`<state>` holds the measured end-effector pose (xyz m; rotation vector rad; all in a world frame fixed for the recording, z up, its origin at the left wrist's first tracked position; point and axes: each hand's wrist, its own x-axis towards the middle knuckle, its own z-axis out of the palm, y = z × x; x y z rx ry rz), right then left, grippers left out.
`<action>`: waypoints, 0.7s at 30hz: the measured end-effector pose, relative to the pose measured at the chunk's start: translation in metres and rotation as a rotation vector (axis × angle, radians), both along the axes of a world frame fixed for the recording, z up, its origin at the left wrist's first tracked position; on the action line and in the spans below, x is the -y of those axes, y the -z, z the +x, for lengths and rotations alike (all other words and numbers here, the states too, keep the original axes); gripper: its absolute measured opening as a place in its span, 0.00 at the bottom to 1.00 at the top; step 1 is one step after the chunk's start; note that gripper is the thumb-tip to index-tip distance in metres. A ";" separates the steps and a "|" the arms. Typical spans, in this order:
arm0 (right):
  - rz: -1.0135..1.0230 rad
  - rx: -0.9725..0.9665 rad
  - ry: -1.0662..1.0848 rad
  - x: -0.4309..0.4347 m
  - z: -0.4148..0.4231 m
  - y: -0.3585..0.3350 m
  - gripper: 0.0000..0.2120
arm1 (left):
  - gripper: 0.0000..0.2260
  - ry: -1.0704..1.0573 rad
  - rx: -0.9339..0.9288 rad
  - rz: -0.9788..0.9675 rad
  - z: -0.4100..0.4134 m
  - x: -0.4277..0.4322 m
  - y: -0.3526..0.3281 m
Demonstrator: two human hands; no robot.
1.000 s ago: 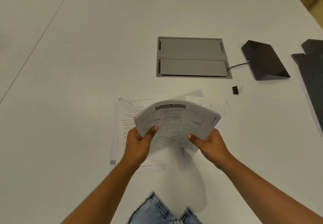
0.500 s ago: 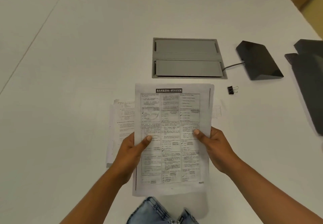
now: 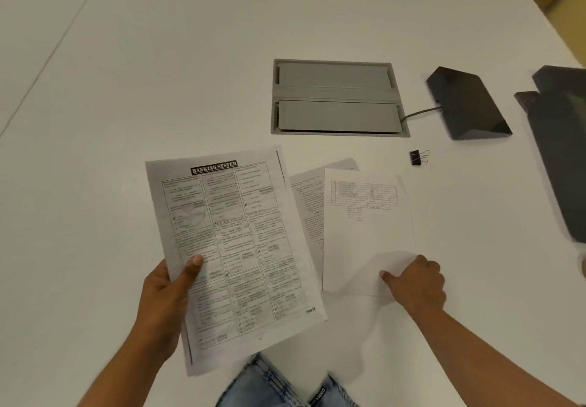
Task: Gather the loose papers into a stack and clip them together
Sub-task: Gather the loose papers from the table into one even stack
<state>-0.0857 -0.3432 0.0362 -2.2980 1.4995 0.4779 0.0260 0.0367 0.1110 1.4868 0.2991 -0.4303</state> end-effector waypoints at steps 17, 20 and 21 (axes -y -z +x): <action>0.015 0.076 -0.190 -0.006 -0.001 -0.001 0.28 | 0.13 0.000 -0.028 -0.007 0.000 -0.001 0.006; 0.029 0.092 -0.169 -0.012 0.002 -0.001 0.30 | 0.11 0.005 -0.040 -0.004 0.000 -0.003 0.007; 0.052 0.110 -0.131 -0.012 0.004 -0.001 0.31 | 0.10 0.003 -0.041 -0.001 -0.001 -0.003 0.007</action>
